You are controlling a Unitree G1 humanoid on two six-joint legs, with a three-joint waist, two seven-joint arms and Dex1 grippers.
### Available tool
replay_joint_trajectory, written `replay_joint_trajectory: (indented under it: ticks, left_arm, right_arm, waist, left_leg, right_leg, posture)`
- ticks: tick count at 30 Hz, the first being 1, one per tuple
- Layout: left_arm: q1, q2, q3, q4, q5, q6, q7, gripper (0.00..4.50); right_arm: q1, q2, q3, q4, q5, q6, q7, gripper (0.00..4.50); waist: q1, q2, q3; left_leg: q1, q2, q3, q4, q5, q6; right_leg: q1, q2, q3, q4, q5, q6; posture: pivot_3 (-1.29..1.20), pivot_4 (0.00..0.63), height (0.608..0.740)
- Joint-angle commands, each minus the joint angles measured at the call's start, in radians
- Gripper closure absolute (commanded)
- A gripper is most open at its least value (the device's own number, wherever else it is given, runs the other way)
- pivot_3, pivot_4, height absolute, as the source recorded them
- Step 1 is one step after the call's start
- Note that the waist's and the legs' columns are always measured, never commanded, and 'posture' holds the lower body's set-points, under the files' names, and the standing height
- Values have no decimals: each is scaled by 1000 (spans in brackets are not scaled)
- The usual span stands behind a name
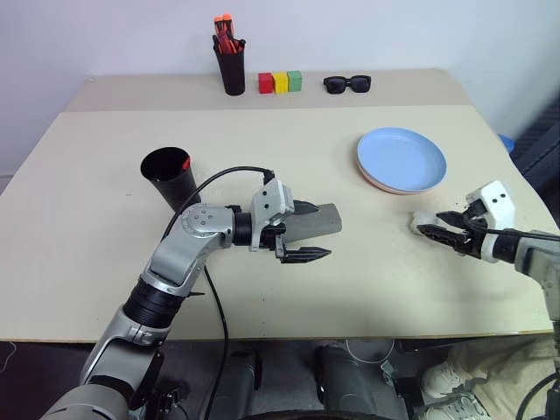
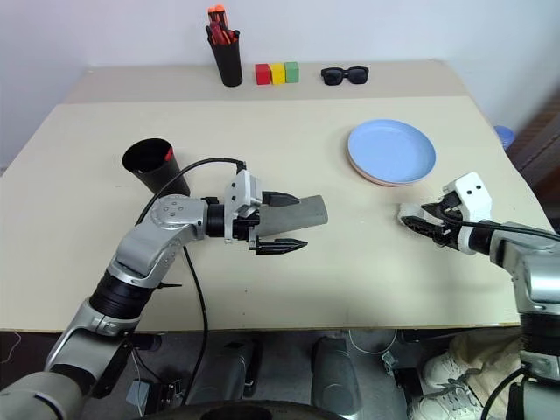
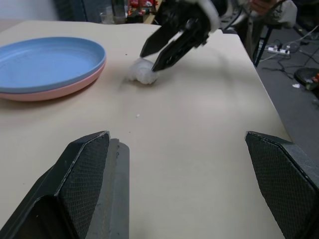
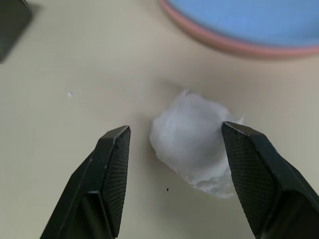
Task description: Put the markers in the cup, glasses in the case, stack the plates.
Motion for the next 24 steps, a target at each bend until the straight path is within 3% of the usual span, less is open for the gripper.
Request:
replay_joint_trajectory:
  ticks: [1,3,4,6,9,17,24]
  left_arm:
    - [-10,2,14,-43,-12,-2,6,0]
    - [-6,5,16,-48,-11,1,11,0]
    - [-4,7,17,-50,-11,2,14,0]
    - [-1,10,19,-54,-10,4,20,0]
    - [1,11,18,-54,-8,4,29,0]
    - [-7,-5,17,-34,4,-12,62,0]
    - [-12,-8,15,-11,33,-28,94,0]
  right_arm:
    - [-29,7,23,65,-36,-69,-11,1593]
    - [-37,13,33,98,-46,-92,-19,1593]
    - [-42,17,30,109,-47,-98,-30,1820]
    - [-51,23,21,117,-40,-102,-38,2454]
    - [-54,27,5,110,-42,-124,-61,3870]
    - [-186,81,-48,118,-29,-278,-148,3870]
    - [-395,129,37,359,-100,-411,-154,3870]
  waist:
    - [0,0,0]
    - [-1,0,0]
    - [-1,0,0]
    - [-2,0,0]
    - [-1,0,0]
    - [-4,0,0]
    - [-2,0,0]
  left_leg:
    - [0,0,0,0,0,0]
    - [0,0,0,0,0,0]
    - [0,0,0,0,0,0]
    - [0,0,0,0,0,0]
    - [0,0,0,0,0,0]
    - [0,0,0,0,0,0]
    - [0,0,0,-1,0,0]
  right_leg:
    - [0,0,0,0,0,0]
    - [0,0,0,0,0,0]
    - [0,0,0,0,0,0]
    - [0,0,0,0,0,0]
    - [0,0,0,0,0,0]
    - [0,0,0,0,0,0]
    - [0,0,0,0,0,0]
  posture:
    - [0,150,740]
    - [0,150,740]
    - [0,150,740]
    - [0,150,740]
    - [0,150,740]
    - [0,150,740]
    - [0,150,740]
